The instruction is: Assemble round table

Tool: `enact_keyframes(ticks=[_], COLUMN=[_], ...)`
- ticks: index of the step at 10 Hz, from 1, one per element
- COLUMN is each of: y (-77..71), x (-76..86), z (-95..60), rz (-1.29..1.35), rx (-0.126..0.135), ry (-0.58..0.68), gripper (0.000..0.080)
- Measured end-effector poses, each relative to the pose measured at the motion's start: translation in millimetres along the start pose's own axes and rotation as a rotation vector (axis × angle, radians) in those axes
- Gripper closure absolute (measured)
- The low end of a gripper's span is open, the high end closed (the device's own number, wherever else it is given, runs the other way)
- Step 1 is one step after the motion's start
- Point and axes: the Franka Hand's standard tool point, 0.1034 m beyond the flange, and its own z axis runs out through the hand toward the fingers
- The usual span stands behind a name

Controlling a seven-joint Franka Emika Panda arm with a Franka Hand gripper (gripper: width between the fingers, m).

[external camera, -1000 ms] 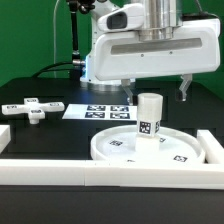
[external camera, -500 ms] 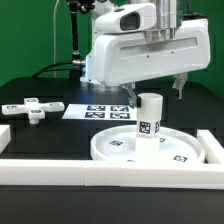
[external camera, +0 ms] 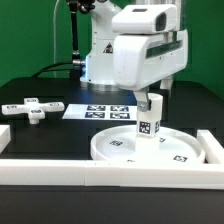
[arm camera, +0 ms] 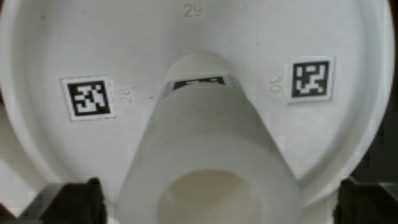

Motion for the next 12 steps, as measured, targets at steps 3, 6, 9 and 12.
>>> enact_keyframes(ticks=[3, 6, 9, 12], y=[2.6, 2.5, 1.1, 3.8], x=[-3.9, -3.1, -2.0, -6.3], z=[-0.1, 4.2, 9.3, 9.4], rz=[-0.160, -0.408, -0.659, -0.905], rx=[-0.004, -0.013, -0.020, -0.015], ry=[-0.007, -0.042, -0.095, -0.128], gripper=[0.0151, 0.0151, 0.0151, 0.0151])
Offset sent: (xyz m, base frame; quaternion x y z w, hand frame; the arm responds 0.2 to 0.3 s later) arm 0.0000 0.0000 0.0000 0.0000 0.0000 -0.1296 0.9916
